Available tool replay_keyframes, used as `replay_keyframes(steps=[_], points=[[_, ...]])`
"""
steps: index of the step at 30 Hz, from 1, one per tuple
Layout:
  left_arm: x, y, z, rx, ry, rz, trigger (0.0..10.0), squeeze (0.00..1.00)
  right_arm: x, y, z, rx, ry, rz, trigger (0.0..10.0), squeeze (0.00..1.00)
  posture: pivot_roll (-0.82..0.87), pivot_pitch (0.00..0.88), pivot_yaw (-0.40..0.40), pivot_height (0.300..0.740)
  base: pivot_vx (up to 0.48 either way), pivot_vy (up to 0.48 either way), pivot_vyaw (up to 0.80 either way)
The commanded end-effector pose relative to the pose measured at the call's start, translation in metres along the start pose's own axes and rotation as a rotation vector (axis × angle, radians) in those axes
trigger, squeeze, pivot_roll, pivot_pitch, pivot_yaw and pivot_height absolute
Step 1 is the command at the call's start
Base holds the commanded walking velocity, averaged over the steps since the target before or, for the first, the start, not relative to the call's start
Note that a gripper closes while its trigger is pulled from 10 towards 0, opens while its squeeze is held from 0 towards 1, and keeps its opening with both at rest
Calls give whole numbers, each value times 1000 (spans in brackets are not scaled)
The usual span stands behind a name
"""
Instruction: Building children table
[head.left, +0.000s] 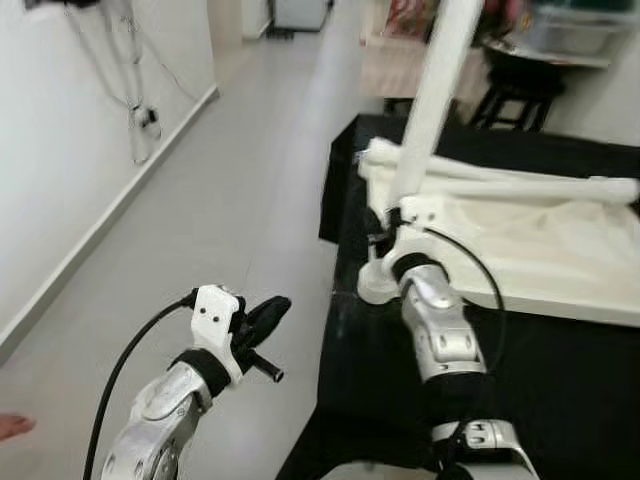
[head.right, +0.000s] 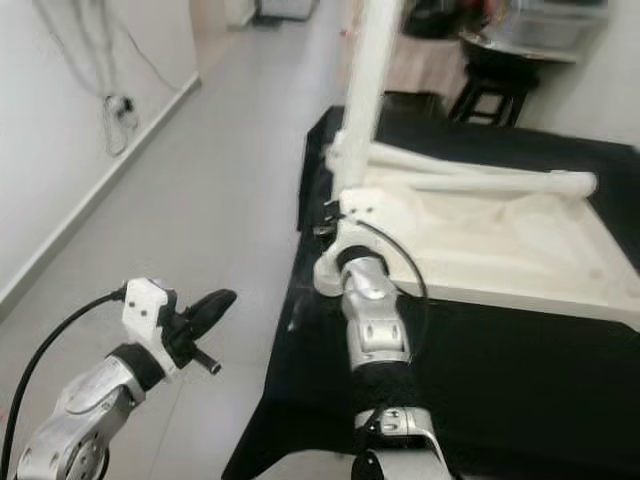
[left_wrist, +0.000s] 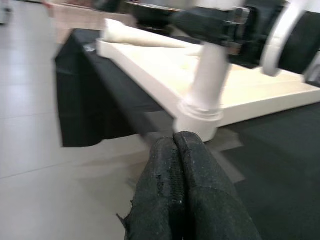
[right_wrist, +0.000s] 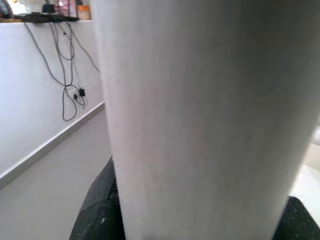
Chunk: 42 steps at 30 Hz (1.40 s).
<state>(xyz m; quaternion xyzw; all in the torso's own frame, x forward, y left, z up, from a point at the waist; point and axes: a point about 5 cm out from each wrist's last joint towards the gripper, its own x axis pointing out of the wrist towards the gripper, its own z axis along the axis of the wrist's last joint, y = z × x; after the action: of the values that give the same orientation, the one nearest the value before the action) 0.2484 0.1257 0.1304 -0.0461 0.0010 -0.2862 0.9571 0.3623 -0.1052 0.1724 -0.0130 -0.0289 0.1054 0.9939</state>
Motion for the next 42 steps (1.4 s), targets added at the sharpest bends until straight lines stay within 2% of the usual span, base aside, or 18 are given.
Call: replay_keyframes(steps=[1, 2, 3, 7, 8, 10, 13, 14, 15, 16, 21, 24, 27, 32, 33, 34, 35, 42], points=[[2, -2, -2, 3, 8, -7, 10000, 0, -3, 2, -31, -18, 139, 31, 0, 0, 50, 74, -65, 740, 0, 0, 0], [2, -2, -3, 4, 5, 1, 10000, 0, 1, -2, -29, -25, 138, 16, 0, 0, 51, 74, -65, 740, 0, 0, 0], [2, -2, -3, 5, 3, 7, 10000, 0, 3, -4, -27, -42, 138, 18, 10000, 0, 52, 71, -67, 740, 0, 0, 0], [2, -2, -3, 3, 3, 7, 10000, 0, 3, -6, -22, -80, 138, 10, 10000, 0, 51, 71, -65, 740, 0, 0, 0], [2, -3, -3, 1, 4, 4, 10000, 0, 4, -9, -19, -86, 131, 0, 10000, 1000, 51, 69, -63, 740, 0, 0, 0], [2, -3, -3, -1, 7, -3, 10000, 0, 6, -12, -11, -96, 122, -4, 10000, 1000, 53, 69, -61, 740, 0, 0, 0], [2, -4, -3, -1, 7, -6, 10000, 0, 14, -12, 2, -96, 77, 106, 10000, 1000, 55, 71, -60, 740, 0, 0, 0], [2, -3, -3, -1, 7, -6, 10000, 0, 18, -11, 10, -98, 45, 182, 10000, 208, 55, 73, -59, 740, 0, 0, 0], [2, -3, -3, -1, 7, -6, 10000, 0, 18, -11, 10, -98, 45, 182, 10000, 208, 55, 73, -59, 740, 0, 0, 0], [2, -3, -3, -1, 5, -5, 10000, 0, 22, -12, 19, -115, 19, 332, 10000, 0, 54, 74, -57, 740, 0, 0, 0], [3, -4, -2, -1, 3, -4, 10000, 0, 25, -13, 30, -100, -8, 528, 10000, 0, 59, 78, -60, 740, 0, 0, 0], [3, -4, -2, -1, 2, -4, 10000, 0, 25, -13, 33, -92, -14, 582, 10000, 0, 59, 78, -60, 740, 0, 0, 0], [3, -4, -2, -2, 1, -2, 10000, 0, 25, -12, 36, -94, 8, 731, 10000, 0, 63, 82, -62, 740, 0, 0, 0], [3, -4, -2, -2, 0, -2, 10000, 0, 24, -12, 33, -78, 38, 810, 10000, 0, 63, 82, -62, 740, 0, 0, 0], [3, -4, -2, -3, -1, -2, 10000, 0, 24, -13, 32, -74, 49, 824, 1843, 0, 64, 85, -63, 740, 0, 0, 0], [3, -4, -2, -3, -1, -2, 10000, 0, 24, -13, 32, -74, 49, 824, 1843, 0, 64, 85, -63, 740, 0, 0, 0], [3, -5, -2, -3, -1, -2, 10000, 0, 24, -15, 30, -69, 59, 828, 0, 0, 64, 87, -65, 740, 0, 0, 0], [2, -5, -1, -6, -3, -1, 10000, 0, 22, -26, 20, -94, 69, 740, 0, 0, 55, 94, -61, 740, 0, 0, 0]])
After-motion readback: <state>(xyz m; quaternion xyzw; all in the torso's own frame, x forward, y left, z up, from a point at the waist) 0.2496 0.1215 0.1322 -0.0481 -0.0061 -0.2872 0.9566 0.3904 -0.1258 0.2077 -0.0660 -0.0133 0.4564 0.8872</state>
